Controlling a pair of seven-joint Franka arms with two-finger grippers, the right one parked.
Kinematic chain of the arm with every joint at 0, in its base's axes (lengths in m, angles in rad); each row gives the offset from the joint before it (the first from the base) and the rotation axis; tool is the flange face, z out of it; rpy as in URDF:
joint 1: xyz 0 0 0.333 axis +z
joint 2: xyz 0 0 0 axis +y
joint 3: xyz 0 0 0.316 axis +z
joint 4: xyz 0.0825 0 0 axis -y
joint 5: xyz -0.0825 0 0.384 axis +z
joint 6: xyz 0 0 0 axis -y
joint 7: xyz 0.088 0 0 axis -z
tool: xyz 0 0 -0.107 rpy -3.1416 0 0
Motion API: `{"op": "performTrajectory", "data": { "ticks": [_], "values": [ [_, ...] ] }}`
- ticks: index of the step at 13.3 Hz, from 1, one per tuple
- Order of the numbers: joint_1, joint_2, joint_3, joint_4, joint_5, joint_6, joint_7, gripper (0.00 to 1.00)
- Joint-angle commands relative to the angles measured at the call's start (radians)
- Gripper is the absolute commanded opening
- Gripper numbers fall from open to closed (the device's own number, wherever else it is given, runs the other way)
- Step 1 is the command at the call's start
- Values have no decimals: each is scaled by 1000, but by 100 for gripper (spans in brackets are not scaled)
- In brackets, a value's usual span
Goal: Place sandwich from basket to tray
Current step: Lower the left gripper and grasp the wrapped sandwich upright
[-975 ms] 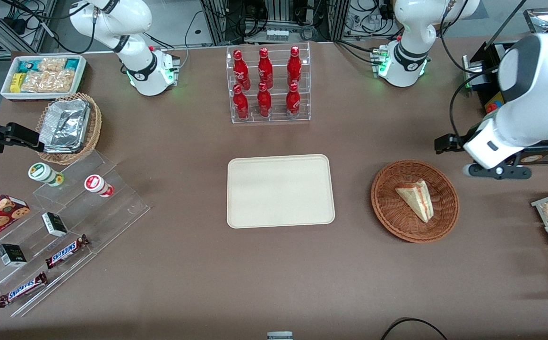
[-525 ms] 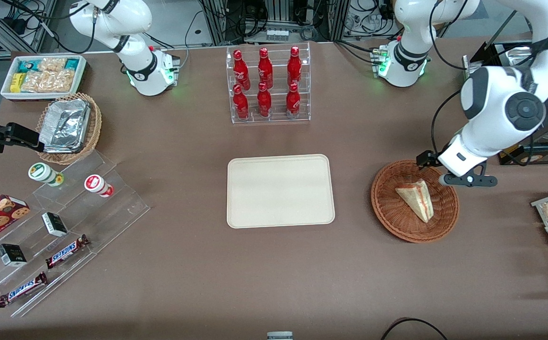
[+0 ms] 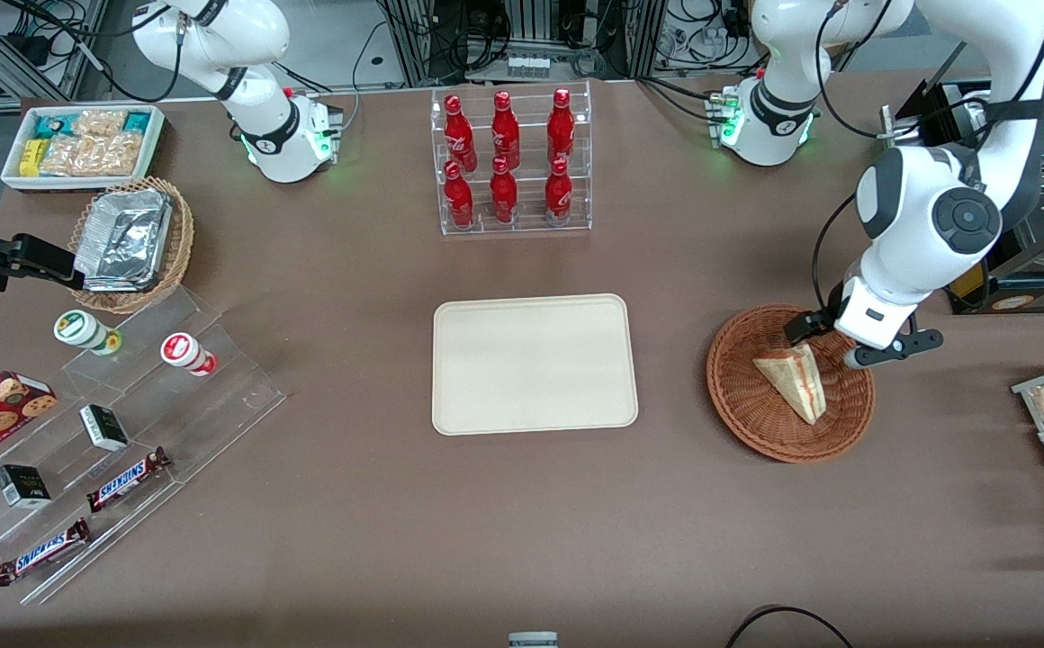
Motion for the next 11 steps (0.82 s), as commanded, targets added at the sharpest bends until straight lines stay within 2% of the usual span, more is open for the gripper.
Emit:
{"op": "performTrajectory", "data": {
  "ticks": [1, 4, 11],
  "values": [
    [2, 12, -4, -39, 6, 90, -238, 100],
    [-3, 44, -4, -37, 6, 136, -394, 100],
    [-3, 138, -6, -29, 7, 232, -391, 100]
  ]
}}
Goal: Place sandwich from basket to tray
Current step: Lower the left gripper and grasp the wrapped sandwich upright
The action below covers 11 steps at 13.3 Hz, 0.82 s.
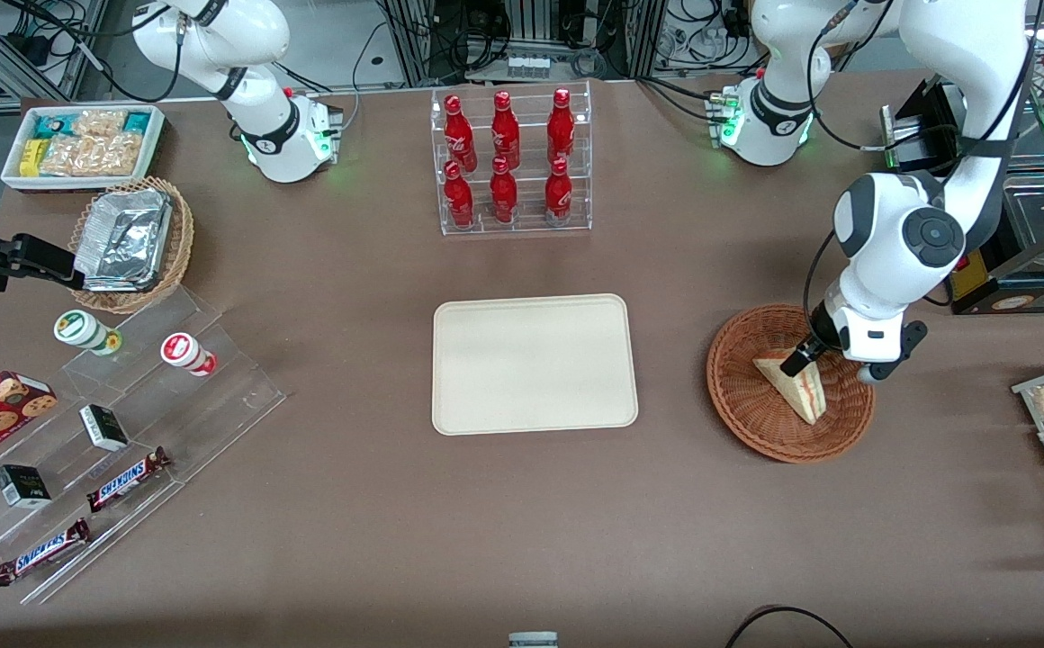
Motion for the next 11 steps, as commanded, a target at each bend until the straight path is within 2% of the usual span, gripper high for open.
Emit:
{"op": "performTrajectory", "data": {
  "ticks": [1, 4, 5, 6, 7, 8, 11],
  "values": [
    [-3, 50, -3, 3, 7, 63, -19, 100],
    [-3, 67, -3, 3, 9, 65, -17, 99],
    [-3, 67, -3, 4, 18, 65, -17, 81],
    [-1, 67, -3, 3, 30, 65, -17, 40],
    [-1, 67, -3, 1, 37, 65, -18, 6],
    [-1, 67, -3, 1, 38, 63, -15, 0],
    [-1, 61, -3, 3, 38, 53, 20, 0]
  ]
}}
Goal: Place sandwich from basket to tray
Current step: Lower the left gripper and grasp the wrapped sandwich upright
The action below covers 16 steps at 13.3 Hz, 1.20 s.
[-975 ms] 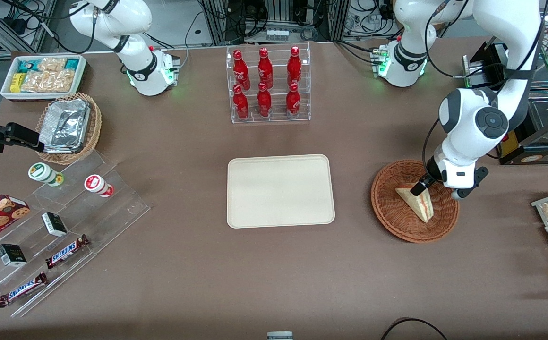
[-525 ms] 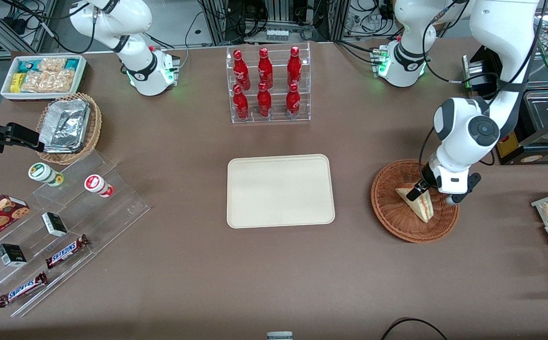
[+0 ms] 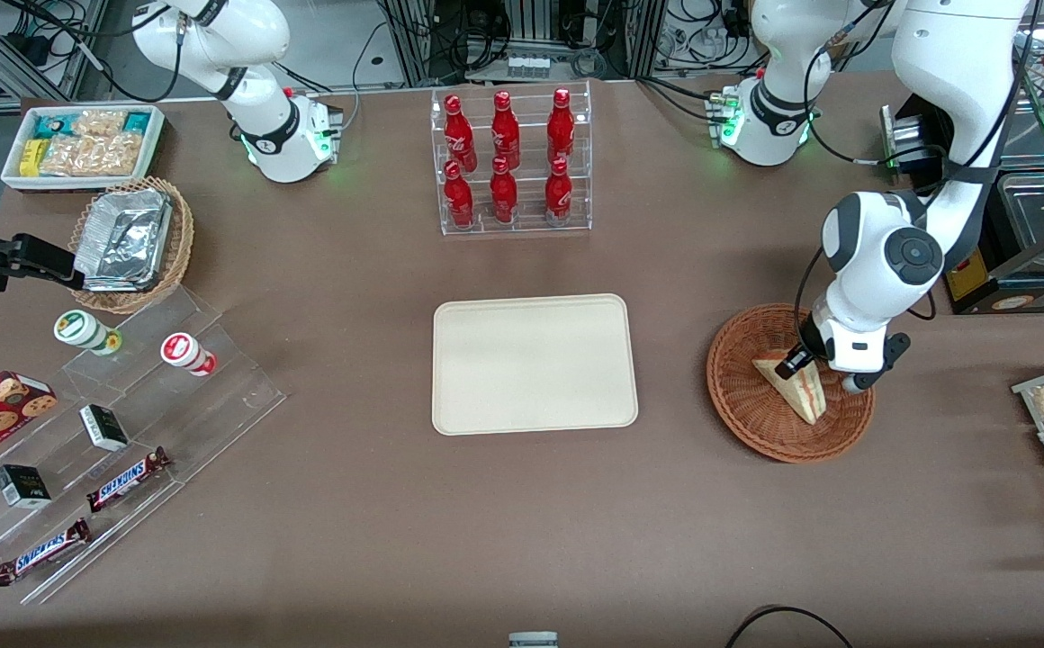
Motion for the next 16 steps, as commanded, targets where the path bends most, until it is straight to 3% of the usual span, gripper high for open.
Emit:
{"op": "performTrajectory", "data": {
  "ticks": [1, 4, 9, 16],
  "values": [
    [-1, -8, -2, 4, 18, -11, 26, 0],
    [-4, -33, -11, 83, 18, -153, 49, 0],
    [-123, 28, -13, 410, 29, -538, 51, 0],
    [-351, 188, -14, 597, 26, -572, 34, 0]
  ]
}}
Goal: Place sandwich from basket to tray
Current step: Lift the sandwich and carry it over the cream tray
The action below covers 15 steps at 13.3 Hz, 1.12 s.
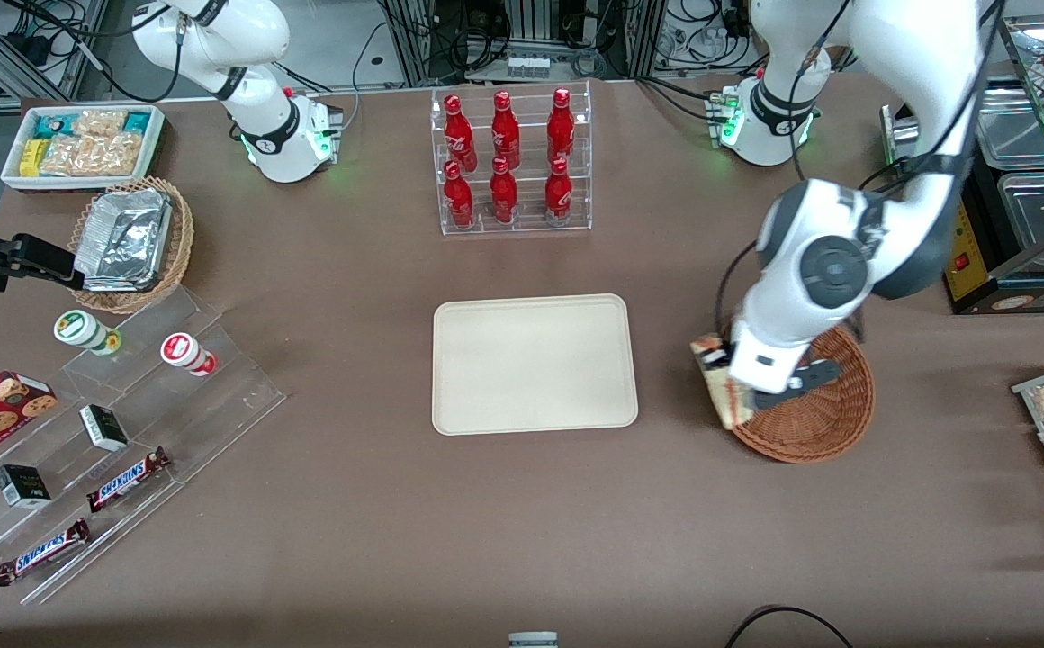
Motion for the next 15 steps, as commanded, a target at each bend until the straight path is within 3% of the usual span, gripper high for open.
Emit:
{"op": "performTrajectory", "data": {
  "ticks": [1, 5, 11, 15],
  "values": [
    [-101, 114, 10, 129, 12, -39, -16, 0],
    [-239, 269, 10, 325, 13, -100, -141, 0],
    [-430, 407, 19, 453, 21, -84, -304, 0],
    [-464, 465, 19, 503, 133, -70, -427, 0]
  ]
}}
